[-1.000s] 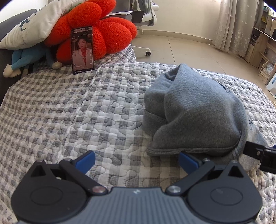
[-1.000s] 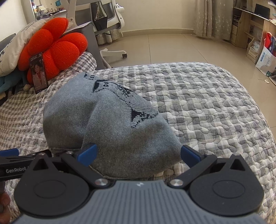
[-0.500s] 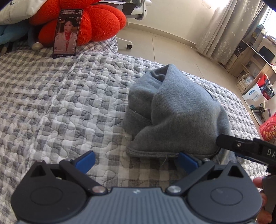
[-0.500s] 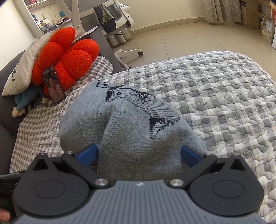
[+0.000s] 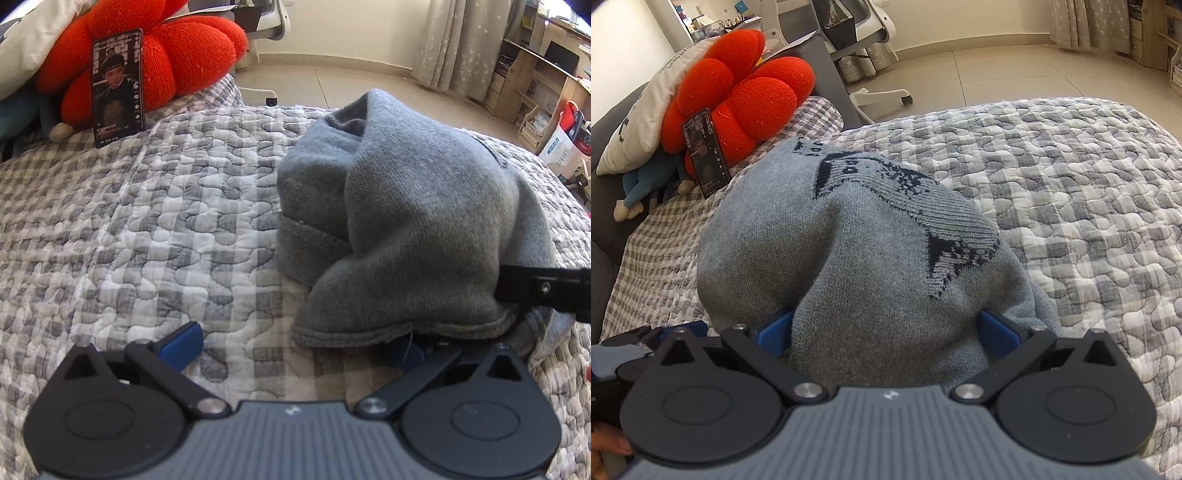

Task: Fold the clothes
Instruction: 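Close the right gripper on the printed sweatshirt fabric while the left gripper closes on its hem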

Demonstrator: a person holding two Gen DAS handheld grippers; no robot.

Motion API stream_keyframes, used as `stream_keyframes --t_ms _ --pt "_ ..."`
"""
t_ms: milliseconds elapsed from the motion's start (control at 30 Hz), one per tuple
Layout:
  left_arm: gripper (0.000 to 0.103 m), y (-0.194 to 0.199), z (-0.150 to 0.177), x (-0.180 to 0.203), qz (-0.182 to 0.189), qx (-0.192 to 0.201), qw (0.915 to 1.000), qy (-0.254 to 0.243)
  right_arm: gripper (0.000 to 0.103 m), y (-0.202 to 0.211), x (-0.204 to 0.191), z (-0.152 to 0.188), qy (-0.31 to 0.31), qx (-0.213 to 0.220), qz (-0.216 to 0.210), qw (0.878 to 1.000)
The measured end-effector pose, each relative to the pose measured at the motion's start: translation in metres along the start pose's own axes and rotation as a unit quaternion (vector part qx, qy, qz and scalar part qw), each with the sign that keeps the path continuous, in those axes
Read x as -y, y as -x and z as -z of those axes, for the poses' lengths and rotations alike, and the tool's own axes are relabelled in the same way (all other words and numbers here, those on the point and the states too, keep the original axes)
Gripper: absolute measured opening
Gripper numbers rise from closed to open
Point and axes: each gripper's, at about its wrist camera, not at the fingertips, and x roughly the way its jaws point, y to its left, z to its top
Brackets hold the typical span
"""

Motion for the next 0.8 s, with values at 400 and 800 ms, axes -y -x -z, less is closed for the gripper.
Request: stream_keyframes --t_ms 400,800 --pt "0.103 0.015 -0.003 -0.016 0.028 0.021 0.9989 0.030 0.084 0.024 -0.009 -0.003 0.020 0.043 0.004 0.999" --pt "0.087 0.034 -0.008 -0.034 0.151 0.054 0.9818 0.102 0.009 0.043 -0.017 -0.002 0.012 0.059 -0.046 0.997"
